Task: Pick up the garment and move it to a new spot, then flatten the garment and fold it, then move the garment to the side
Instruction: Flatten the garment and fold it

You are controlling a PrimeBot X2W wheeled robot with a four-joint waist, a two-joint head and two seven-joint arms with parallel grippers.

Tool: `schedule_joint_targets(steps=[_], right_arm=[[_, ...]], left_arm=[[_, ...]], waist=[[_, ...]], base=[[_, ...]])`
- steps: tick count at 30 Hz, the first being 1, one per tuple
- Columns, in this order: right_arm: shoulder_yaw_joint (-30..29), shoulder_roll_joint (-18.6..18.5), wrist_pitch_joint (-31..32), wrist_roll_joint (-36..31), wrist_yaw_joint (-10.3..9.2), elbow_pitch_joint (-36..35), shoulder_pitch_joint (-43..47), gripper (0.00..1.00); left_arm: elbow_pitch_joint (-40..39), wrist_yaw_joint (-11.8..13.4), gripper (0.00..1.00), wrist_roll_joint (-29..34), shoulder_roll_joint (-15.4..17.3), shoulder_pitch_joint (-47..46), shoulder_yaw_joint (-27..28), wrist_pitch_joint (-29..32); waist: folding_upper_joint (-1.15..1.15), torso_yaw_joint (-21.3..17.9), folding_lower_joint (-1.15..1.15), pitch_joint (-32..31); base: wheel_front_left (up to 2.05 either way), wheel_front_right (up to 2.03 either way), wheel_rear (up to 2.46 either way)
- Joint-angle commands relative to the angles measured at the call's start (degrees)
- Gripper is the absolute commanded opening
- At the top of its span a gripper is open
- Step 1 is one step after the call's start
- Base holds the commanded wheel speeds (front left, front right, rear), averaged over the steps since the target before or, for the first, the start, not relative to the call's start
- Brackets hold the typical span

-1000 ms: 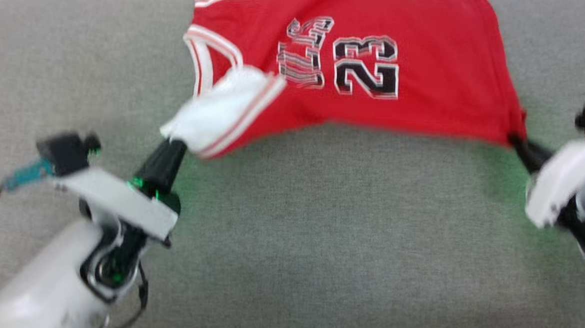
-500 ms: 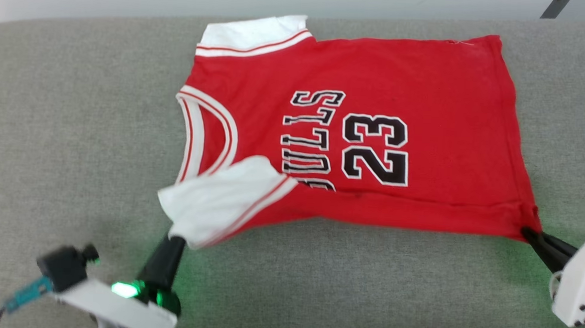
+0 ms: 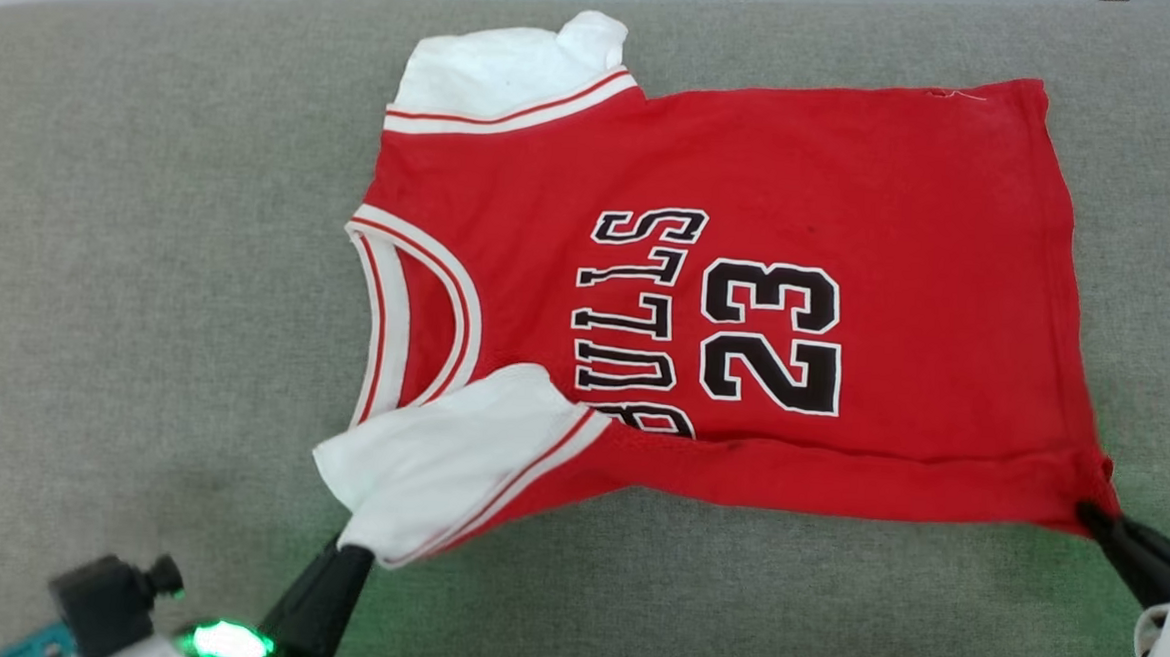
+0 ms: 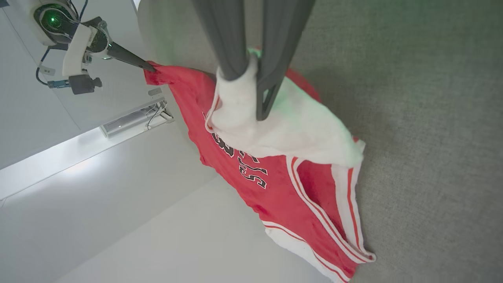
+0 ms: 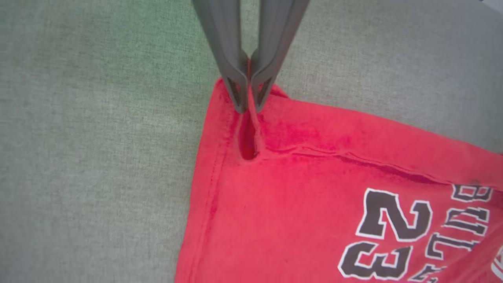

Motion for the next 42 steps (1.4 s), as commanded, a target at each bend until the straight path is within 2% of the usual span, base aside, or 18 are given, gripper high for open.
schedule_joint_targets(steps=[1,7,17,28,36,37,38,39,40,41,42], right_arm=[[-0.5,0.5,-0.1,-0.6,-0.04,-0.2,-1.0,0.00],[0.8,1.2,0.4,-1.7,-0.04,2.4,-8.2,0.00],[3.4,2.4,-3.5,-3.8,-0.04,11.7,-18.1,0.00],[4.4,5.3,-12.1,-5.9,-0.05,23.4,-24.3,0.00],[7.2,6.2,-15.9,-6.4,-0.05,28.6,-26.3,0.00],[7.6,6.3,-16.5,-6.5,-0.05,29.0,-26.5,0.07],[7.9,6.4,-17.0,-6.6,-0.05,29.6,-26.5,0.29],[8.3,6.4,-17.5,-6.6,-0.05,30.2,-26.6,0.40],[8.6,6.5,-17.9,-6.8,-0.05,30.8,-26.8,0.49],[8.8,6.5,-18.4,-7.0,-0.05,31.2,-27.0,0.97],[9.0,6.5,-18.8,-7.1,-0.04,31.7,-27.1,1.00]], left_arm=[[-0.4,0.0,0.00,0.6,0.3,-1.5,0.0,0.2],[0.1,0.0,0.00,1.1,1.8,-10.7,-0.6,2.4],[11.6,0.0,0.00,-4.0,-0.8,-25.3,-1.4,2.5],[28.5,0.0,0.00,0.5,-3.2,-31.7,-4.8,0.4],[40.5,0.1,0.00,4.8,-3.9,-33.9,-9.6,0.3],[41.9,0.1,0.04,5.0,-3.8,-34.2,-10.3,0.4],[43.0,0.1,0.36,5.4,-3.6,-34.5,-11.0,0.4],[44.0,0.1,0.46,5.9,-3.6,-34.9,-11.5,0.4],[44.6,0.1,0.71,5.8,-3.7,-35.3,-11.7,0.3],[44.9,0.1,1.00,5.6,-3.8,-35.6,-12.1,0.3],[45.2,0.1,1.00,5.9,-3.6,-35.9,-12.6,0.3]], waist=[[0.00,0.0,0.00,0.0],[0.00,0.0,0.00,0.1],[0.00,-0.5,0.00,2.4],[0.00,-1.5,0.00,5.0],[0.00,-1.8,0.00,4.0],[0.00,-1.9,0.00,3.6],[0.00,-2.0,0.00,3.2],[0.00,-2.0,0.00,2.7],[0.00,-2.0,0.00,2.2],[0.00,-2.0,0.00,1.7],[0.00,-2.0,0.00,1.1]], base=[[0.00,0.00,0.00],[0.00,0.00,0.00],[0.00,0.00,0.00],[0.00,0.00,0.00],[0.00,0.00,0.00],[0.00,0.00,0.00],[0.00,0.00,0.00],[0.00,0.00,0.00],[0.00,0.00,0.00],[0.00,0.00,0.00],[0.00,0.00,0.00]])
